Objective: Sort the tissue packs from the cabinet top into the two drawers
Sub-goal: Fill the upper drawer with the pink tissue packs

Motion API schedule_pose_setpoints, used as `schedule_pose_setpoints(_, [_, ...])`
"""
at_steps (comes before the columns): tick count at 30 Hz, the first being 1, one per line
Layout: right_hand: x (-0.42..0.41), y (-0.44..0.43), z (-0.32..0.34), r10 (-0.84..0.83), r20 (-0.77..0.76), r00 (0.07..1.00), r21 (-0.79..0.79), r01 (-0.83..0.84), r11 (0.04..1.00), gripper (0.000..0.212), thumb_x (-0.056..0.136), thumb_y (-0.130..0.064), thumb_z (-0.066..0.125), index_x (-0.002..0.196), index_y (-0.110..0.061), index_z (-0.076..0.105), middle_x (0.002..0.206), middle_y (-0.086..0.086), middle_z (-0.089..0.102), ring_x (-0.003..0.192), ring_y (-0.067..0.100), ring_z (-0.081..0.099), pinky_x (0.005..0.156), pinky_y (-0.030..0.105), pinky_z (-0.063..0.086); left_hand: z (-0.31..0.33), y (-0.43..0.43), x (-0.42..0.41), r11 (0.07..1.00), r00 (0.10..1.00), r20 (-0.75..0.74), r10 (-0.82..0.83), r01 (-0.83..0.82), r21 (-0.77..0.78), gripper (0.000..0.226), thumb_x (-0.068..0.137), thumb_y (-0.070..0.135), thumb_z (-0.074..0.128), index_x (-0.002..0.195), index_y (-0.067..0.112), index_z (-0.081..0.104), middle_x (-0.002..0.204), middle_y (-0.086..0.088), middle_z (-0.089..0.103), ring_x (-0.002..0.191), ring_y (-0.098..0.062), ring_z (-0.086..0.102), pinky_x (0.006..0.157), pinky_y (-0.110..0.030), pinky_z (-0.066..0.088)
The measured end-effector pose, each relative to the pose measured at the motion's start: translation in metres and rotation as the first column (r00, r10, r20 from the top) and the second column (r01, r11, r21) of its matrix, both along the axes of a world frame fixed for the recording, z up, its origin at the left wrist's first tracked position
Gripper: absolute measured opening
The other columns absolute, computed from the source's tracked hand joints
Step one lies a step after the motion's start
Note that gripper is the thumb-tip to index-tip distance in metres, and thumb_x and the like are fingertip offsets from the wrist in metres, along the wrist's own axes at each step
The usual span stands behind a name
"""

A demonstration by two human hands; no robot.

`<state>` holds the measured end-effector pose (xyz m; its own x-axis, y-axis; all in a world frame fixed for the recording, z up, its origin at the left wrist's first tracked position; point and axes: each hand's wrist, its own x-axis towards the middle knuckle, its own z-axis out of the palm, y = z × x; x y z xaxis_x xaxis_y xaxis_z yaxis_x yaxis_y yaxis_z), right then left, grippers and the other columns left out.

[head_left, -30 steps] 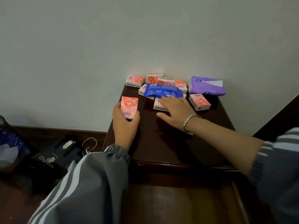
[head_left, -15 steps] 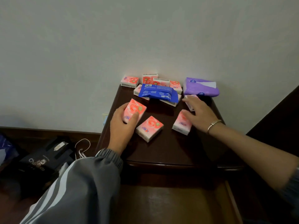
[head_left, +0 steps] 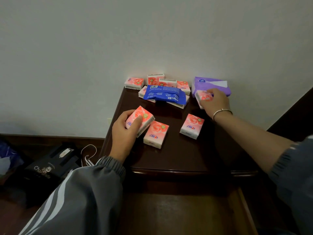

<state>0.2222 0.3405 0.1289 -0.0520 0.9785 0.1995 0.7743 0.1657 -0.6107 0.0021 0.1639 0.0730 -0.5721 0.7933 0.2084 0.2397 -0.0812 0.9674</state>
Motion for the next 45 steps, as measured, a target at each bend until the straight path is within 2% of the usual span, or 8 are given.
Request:
schedule_pose_setpoints(4, [0.000, -0.055, 0.012, 0.190, -0.107, 0.976, 0.118, -0.177, 0.977, 0.050, 0.081, -0.026, 0.066, 0.128, -0.016, 0.054, 0.127, 0.016, 0.052, 0.114, 0.030, 0.052, 0.100, 0.039, 0.043, -0.001, 0.001, -0.002, 0.999, 0.998, 0.057, 0.028, -0.026, -0.031, 0.024, 0.087, 0.041, 0.061, 0.110, 0.033, 0.061, 0.108, 0.005, 0.068, 0.097, -0.013, 0.067, 0.080, -0.033, 0.056])
schedule_pose_setpoints(12, [-0.011, -0.081, 0.004, 0.333, 0.369, 0.868, -0.264, -0.245, 0.933, 0.035, 0.098, -0.028, 0.036, 0.131, -0.023, 0.048, 0.136, 0.005, 0.049, 0.127, 0.027, 0.042, 0.102, 0.040, 0.033, 0.019, -0.004, 0.020, 0.981, 0.995, 0.104, 0.009, 0.011, -0.192, 0.024, 0.094, 0.037, 0.047, 0.113, 0.029, 0.058, 0.110, 0.007, 0.065, 0.096, -0.007, 0.063, 0.077, -0.028, 0.051])
schedule_pose_setpoints(18, [-0.014, -0.083, 0.020, 0.043, -0.067, 0.997, -0.479, -0.069, 0.875, 0.055, 0.083, -0.012, 0.063, 0.133, -0.022, 0.042, 0.137, 0.013, 0.045, 0.124, 0.033, 0.045, 0.101, 0.044, 0.044, 0.032, 0.004, 0.050, 0.848, 0.984, -0.174, -0.030, -0.067, -0.526, 0.037, 0.091, 0.027, 0.049, 0.122, 0.007, 0.051, 0.124, -0.015, 0.057, 0.110, -0.031, 0.057, 0.095, -0.045, 0.048])
schedule_pose_setpoints(23, [-0.006, -0.094, 0.041, 0.160, -0.231, 0.960, -0.661, -0.276, 0.697, 0.046, 0.092, -0.002, 0.052, 0.135, 0.004, 0.039, 0.141, 0.020, 0.043, 0.095, 0.026, 0.057, 0.051, 0.018, 0.043, 0.053, 0.019, 0.054, 0.718, 0.990, -0.043, -0.135, 0.068, -0.692, 0.055, 0.086, 0.019, 0.062, 0.133, 0.002, 0.038, 0.129, -0.016, 0.054, 0.116, -0.030, 0.056, 0.096, -0.040, 0.050])
schedule_pose_setpoints(26, [-0.006, -0.099, 0.043, 0.105, -0.146, 0.984, -0.673, -0.176, 0.719, 0.042, 0.091, -0.013, 0.057, 0.131, -0.006, 0.044, 0.121, 0.013, 0.055, 0.087, 0.020, 0.058, 0.064, 0.014, 0.051, 0.062, 0.021, 0.057, 0.652, 0.989, 0.004, -0.145, 0.098, -0.751, 0.064, 0.085, 0.021, 0.066, 0.136, -0.002, 0.036, 0.128, -0.018, 0.055, 0.113, -0.028, 0.058, 0.085, -0.034, 0.049])
schedule_pose_setpoints(29, [-0.009, -0.101, 0.022, -0.032, -0.330, 0.943, -0.657, -0.205, 0.725, 0.036, 0.085, -0.004, 0.062, 0.120, -0.002, 0.053, 0.091, 0.011, 0.061, 0.081, 0.022, 0.062, 0.064, 0.022, 0.054, 0.057, 0.015, 0.065, 0.691, 0.988, 0.101, -0.114, 0.152, -0.707, 0.061, 0.083, 0.022, 0.069, 0.131, -0.002, 0.041, 0.115, -0.017, 0.059, 0.098, -0.026, 0.061, 0.080, -0.033, 0.051])
schedule_pose_setpoints(35, [0.003, -0.127, -0.012, -0.102, -0.181, 0.978, -0.444, 0.011, 0.896, 0.069, 0.069, -0.031, 0.079, 0.129, -0.011, 0.049, 0.132, 0.014, 0.045, 0.120, 0.031, 0.049, 0.100, 0.040, 0.045, 0.034, -0.025, 0.081, 0.814, 0.993, 0.115, -0.009, 0.075, -0.576, 0.064, 0.076, 0.033, 0.067, 0.128, 0.002, 0.048, 0.127, -0.016, 0.054, 0.112, -0.031, 0.058, 0.096, -0.043, 0.050])
schedule_pose_setpoints(45, [0.094, -0.239, -0.027, 0.109, -0.602, 0.791, -0.473, -0.463, 0.749, 0.036, 0.075, -0.025, 0.075, 0.108, -0.021, 0.062, 0.097, -0.002, 0.072, 0.088, 0.013, 0.069, 0.075, 0.026, 0.056, 0.027, -0.172, 0.070, 0.786, 0.881, 0.424, -0.211, 0.411, -0.462, 0.060, 0.082, 0.017, 0.071, 0.127, 0.028, 0.034, 0.107, -0.007, 0.064, 0.089, -0.021, 0.070, 0.069, -0.030, 0.058])
